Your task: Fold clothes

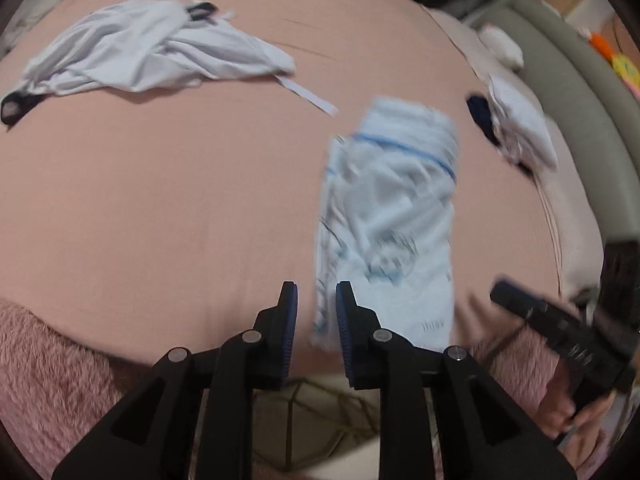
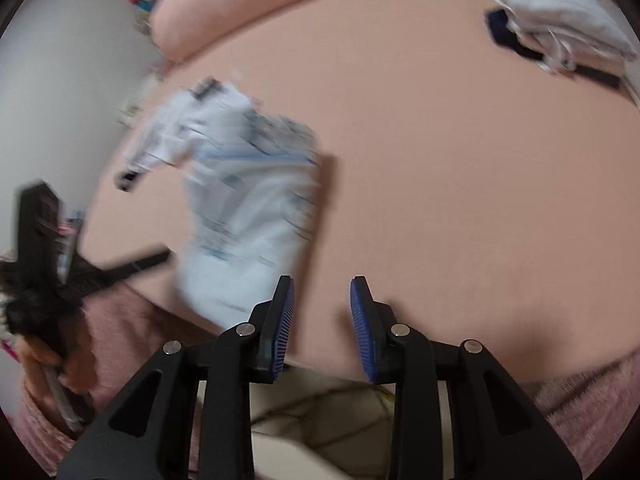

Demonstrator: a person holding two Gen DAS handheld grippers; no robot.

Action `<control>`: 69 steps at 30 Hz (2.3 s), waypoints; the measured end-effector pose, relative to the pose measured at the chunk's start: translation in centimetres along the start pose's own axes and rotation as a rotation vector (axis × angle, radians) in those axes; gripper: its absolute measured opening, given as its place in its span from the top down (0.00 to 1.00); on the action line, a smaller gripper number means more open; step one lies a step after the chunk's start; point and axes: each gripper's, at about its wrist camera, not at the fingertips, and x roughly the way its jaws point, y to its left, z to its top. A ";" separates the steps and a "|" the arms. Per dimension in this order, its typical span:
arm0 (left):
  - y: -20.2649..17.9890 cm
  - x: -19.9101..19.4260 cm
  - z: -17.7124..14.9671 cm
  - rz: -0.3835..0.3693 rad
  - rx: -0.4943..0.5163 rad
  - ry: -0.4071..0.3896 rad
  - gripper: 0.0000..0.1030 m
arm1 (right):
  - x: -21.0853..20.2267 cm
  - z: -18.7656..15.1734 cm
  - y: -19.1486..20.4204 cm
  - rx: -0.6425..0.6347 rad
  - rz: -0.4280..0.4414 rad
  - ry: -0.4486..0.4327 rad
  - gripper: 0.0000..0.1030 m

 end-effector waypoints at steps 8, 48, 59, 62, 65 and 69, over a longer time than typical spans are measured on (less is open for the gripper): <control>-1.7 -0.8 0.1 -0.070 0.037 -0.075 0.79 | 1.4 1.4 1.5 -0.095 -0.004 0.091 0.70; -0.5 3.7 7.9 -0.083 0.115 -0.202 0.57 | 5.6 8.5 -0.2 0.001 -0.170 -0.043 0.65; 0.4 7.5 7.9 -0.011 0.018 -0.248 0.47 | 6.9 8.7 -0.9 0.035 -0.172 -0.101 0.65; 2.2 7.4 9.0 -0.065 -0.059 -0.210 0.43 | 7.4 8.5 -1.3 0.060 -0.184 -0.116 0.65; 2.9 5.7 8.8 0.012 -0.086 -0.242 0.47 | 5.2 8.8 -1.1 0.045 -0.227 -0.191 0.66; 2.6 3.4 6.9 -0.047 -0.042 -0.227 0.47 | 2.8 7.9 -0.3 0.033 -0.138 -0.189 0.66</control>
